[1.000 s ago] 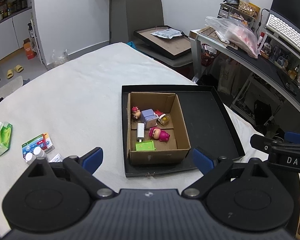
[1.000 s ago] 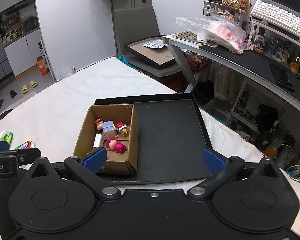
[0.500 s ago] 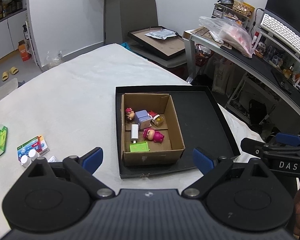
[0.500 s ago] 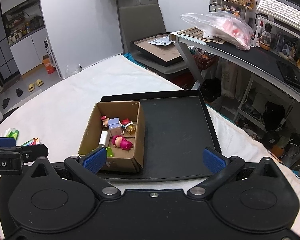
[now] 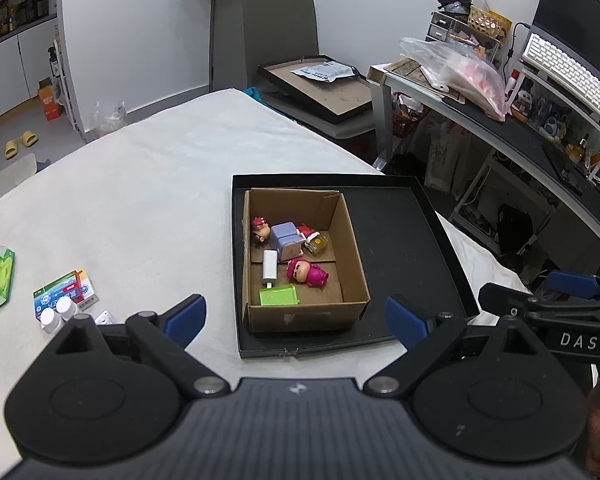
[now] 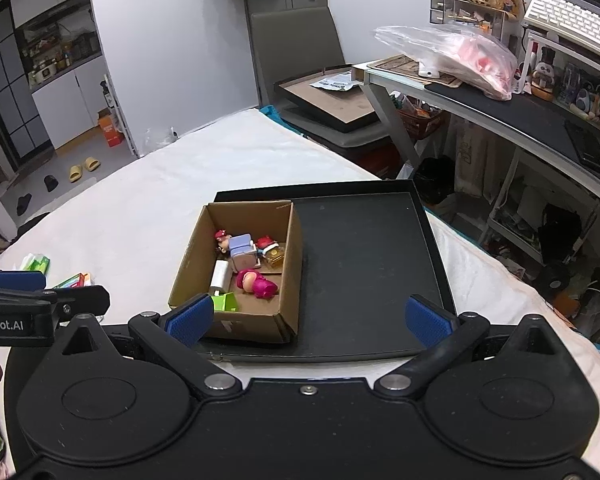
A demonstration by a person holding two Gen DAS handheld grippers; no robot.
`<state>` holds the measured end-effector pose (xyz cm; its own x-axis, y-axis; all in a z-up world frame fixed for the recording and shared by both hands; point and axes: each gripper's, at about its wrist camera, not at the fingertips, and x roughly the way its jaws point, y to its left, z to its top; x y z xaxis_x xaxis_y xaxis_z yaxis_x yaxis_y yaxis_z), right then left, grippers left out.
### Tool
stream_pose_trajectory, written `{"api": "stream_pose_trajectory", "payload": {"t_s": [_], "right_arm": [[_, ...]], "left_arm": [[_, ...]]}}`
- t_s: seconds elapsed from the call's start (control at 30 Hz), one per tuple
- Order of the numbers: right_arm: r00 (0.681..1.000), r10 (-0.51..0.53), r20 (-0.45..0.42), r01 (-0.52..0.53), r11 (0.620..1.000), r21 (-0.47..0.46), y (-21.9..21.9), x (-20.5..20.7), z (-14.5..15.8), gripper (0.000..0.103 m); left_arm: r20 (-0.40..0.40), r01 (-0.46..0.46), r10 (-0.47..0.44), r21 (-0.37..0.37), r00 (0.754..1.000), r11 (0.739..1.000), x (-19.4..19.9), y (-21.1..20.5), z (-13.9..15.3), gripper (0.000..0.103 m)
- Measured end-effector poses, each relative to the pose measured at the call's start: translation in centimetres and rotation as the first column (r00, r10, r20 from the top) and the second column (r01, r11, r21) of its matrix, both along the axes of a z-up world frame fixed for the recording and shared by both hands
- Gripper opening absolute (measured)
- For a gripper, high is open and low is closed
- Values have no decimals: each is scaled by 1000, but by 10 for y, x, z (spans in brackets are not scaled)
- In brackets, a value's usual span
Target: Organize rigid objects
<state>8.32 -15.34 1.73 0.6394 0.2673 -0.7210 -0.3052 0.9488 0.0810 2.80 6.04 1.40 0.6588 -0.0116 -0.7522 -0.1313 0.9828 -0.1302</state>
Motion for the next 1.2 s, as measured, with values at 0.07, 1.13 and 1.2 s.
{"api": "stream_pose_trajectory", "payload": {"t_s": [0.07, 1.13, 1.2], "right_arm": [[1000, 2, 1, -2, 1000, -3, 1, -1, 0, 103], [1000, -9, -13, 8, 1000, -16, 3, 5, -6, 103], [1000, -12, -13, 11, 1000, -19, 3, 7, -7, 103]], "left_arm": [[-1, 1, -1, 2, 1000, 1000, 0, 1, 0, 96], [13, 64, -64, 15, 998, 998, 8, -5, -5, 96], [14, 74, -74, 10, 997, 997, 10, -5, -6, 96]]}}
